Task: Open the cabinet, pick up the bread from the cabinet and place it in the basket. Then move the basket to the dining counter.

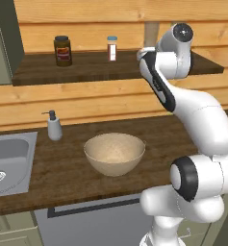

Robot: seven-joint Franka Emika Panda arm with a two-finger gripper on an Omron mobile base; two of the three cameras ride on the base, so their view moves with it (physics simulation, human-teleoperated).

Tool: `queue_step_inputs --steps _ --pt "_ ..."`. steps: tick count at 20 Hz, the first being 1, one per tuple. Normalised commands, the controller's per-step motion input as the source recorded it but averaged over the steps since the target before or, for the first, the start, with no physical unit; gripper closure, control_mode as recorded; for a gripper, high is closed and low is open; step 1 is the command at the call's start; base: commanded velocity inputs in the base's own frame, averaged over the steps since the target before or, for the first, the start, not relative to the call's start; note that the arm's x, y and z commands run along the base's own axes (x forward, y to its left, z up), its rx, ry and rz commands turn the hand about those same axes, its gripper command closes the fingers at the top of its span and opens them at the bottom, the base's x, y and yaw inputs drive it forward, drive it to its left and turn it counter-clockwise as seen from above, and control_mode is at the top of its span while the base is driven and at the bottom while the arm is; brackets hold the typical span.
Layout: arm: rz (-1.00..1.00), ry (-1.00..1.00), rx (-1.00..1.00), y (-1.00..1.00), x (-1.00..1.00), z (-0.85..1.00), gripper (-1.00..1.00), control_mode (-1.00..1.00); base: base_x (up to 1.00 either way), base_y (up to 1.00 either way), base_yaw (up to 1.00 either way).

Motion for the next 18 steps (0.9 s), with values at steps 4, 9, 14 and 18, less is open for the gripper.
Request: queue_step_inputs --steps 4,9,14,18 --pt "-0.06 0.06 0.0 -0.28 0.51 0.1 -1.0 -1.0 0.0 0.0 0.0" --pt "-0.05 0.03 0.0 -0.18 0.74 -0.04 -1.0 -1.0 0.0 0.0 0.0" --pt "-0.02 0.0 0.0 0.0 0.64 -0.21 -1.0 -1.0 0.0 0.0 0.0" --pt "0.0 0.0 0.0 0.0 0.53 -0.19 -1.0 -1.0 0.0 0.0 0.0"
